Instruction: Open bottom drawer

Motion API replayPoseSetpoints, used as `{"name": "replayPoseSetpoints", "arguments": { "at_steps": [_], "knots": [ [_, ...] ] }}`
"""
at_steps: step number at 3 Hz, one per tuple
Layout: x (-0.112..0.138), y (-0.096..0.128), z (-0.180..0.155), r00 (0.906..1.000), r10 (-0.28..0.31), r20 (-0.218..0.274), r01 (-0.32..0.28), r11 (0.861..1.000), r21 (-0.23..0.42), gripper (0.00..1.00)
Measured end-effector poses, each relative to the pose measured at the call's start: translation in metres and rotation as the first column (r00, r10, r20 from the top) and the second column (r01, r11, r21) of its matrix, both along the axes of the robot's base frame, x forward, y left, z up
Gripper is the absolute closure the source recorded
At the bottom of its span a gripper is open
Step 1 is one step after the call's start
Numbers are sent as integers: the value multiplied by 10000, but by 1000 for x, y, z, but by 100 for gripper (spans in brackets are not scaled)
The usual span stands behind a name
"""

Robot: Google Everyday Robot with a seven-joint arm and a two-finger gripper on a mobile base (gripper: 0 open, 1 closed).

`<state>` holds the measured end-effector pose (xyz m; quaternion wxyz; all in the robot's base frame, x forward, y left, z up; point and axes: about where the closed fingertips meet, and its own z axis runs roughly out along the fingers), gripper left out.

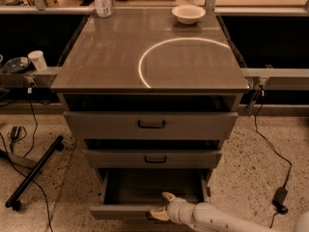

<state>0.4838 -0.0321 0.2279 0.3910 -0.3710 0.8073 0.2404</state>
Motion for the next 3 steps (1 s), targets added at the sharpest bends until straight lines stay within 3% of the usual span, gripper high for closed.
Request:
{"name": "replayPoseSetpoints", "arguments": {
  "at_steps": [1, 2, 3],
  "knots": [
    [0, 0, 0, 10000, 0, 0, 0, 10000, 0, 12],
    [0, 0, 0, 10000, 0, -1, 0, 10000, -1, 0],
    [-3, -1, -6, 10000, -42, -12, 42, 10000, -78, 0]
  ]
}}
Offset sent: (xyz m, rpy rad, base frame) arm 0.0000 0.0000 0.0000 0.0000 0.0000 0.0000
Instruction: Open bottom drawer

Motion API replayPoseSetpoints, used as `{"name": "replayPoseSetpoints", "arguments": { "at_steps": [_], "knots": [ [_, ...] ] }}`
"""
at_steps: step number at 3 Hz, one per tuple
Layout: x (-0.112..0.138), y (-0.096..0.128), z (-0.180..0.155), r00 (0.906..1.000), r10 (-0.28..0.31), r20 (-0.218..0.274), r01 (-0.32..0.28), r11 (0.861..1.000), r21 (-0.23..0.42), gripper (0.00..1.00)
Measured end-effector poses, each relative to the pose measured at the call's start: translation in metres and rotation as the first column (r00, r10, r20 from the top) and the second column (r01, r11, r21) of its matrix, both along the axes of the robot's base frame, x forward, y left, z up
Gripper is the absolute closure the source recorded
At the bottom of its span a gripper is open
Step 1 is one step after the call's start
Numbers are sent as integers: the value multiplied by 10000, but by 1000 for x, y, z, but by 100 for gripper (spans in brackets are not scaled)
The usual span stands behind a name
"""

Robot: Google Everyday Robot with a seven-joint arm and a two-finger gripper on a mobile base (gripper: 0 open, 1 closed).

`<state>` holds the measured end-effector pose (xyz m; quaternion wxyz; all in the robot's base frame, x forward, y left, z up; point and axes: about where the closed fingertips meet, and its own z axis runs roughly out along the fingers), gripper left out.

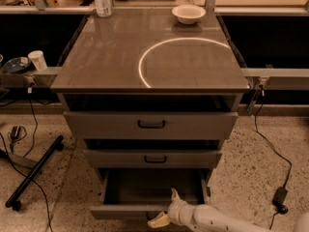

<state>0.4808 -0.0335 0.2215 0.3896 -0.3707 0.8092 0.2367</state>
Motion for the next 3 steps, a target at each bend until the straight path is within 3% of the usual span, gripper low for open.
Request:
{"name": "replayPoseSetpoints", "arguments": {
  "at_steps": [2, 3],
  "knots": [
    [-19, -17, -40, 9952, -417, -885, 362, 9974, -631, 0],
    [-19, -17, -40, 9952, -417, -889, 361, 9974, -631, 0]
  ]
}}
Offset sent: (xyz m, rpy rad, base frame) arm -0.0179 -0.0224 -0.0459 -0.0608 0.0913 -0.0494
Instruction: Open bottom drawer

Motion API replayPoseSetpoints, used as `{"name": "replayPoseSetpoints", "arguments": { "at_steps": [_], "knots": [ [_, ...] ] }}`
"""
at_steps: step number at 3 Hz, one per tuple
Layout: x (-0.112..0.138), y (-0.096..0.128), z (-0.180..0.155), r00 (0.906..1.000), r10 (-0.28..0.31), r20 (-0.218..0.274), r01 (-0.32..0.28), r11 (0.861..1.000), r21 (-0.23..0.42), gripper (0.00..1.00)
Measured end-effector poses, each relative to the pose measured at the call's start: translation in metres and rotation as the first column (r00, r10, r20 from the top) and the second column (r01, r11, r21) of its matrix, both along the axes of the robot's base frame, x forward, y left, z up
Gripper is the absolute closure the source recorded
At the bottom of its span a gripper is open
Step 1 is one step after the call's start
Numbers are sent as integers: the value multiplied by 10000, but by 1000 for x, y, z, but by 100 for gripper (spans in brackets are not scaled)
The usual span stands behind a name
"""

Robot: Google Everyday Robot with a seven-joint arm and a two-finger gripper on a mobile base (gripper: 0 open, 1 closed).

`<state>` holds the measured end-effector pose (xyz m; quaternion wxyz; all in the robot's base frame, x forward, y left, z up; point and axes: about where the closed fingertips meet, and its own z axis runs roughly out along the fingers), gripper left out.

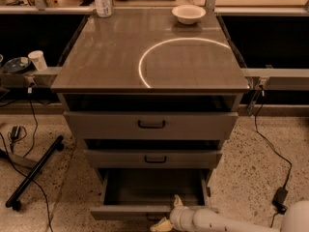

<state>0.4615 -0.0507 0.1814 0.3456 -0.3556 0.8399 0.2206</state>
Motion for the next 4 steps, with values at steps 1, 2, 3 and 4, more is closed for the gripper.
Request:
{"name": "replayPoseSetpoints", "arguments": {
  "at_steps": [1, 2, 3, 4],
  "knots": [
    [-9, -3, 0, 9999, 5, -135, -4, 10000, 13, 0],
    [-20, -6, 0, 9997, 20, -224, -19, 10000, 6, 0],
    [-26, -14, 3, 9997, -36, -253, 34, 10000, -83, 0],
    [-65, -29, 3, 9983, -97, -580, 88, 9998, -169, 0]
  ]
}}
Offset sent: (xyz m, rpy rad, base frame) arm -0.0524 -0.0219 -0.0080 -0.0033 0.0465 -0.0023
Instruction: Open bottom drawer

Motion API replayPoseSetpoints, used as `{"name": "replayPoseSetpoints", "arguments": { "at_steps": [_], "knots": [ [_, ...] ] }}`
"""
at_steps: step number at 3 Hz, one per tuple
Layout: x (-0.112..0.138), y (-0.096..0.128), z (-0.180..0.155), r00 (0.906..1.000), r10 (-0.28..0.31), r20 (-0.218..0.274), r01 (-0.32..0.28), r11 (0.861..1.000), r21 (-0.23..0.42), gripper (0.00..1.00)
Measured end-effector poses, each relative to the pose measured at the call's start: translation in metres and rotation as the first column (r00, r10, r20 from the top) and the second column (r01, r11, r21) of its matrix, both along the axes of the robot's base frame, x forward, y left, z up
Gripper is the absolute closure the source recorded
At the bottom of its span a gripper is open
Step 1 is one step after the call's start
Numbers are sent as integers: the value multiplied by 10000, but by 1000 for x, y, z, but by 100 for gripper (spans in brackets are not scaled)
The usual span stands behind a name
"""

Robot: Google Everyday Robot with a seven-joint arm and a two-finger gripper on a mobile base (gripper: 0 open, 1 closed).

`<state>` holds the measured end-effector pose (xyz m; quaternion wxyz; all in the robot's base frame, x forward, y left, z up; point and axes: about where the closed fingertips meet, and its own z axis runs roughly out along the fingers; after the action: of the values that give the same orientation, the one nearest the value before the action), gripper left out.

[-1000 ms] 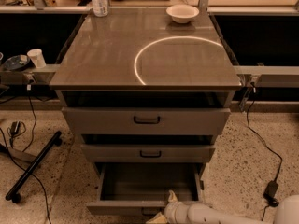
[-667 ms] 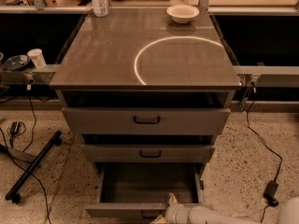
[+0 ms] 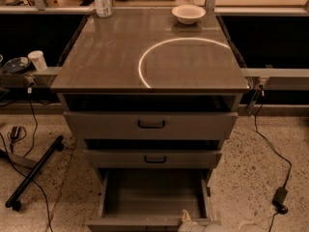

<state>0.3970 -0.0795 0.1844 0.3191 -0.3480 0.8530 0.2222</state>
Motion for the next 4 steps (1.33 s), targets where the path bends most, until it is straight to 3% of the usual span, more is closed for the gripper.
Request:
{"name": "replayPoseSetpoints", "arguments": {
  "at_steps": [1, 3, 4],
  "knots": [
    [0, 0, 0, 10000, 0, 0, 0, 10000, 0, 0],
    [30, -4, 35, 9972, -16, 742, -1, 9998, 219, 0],
    [44, -12, 47, 9967, -413, 700, 356, 9961, 808, 0]
  ]
}}
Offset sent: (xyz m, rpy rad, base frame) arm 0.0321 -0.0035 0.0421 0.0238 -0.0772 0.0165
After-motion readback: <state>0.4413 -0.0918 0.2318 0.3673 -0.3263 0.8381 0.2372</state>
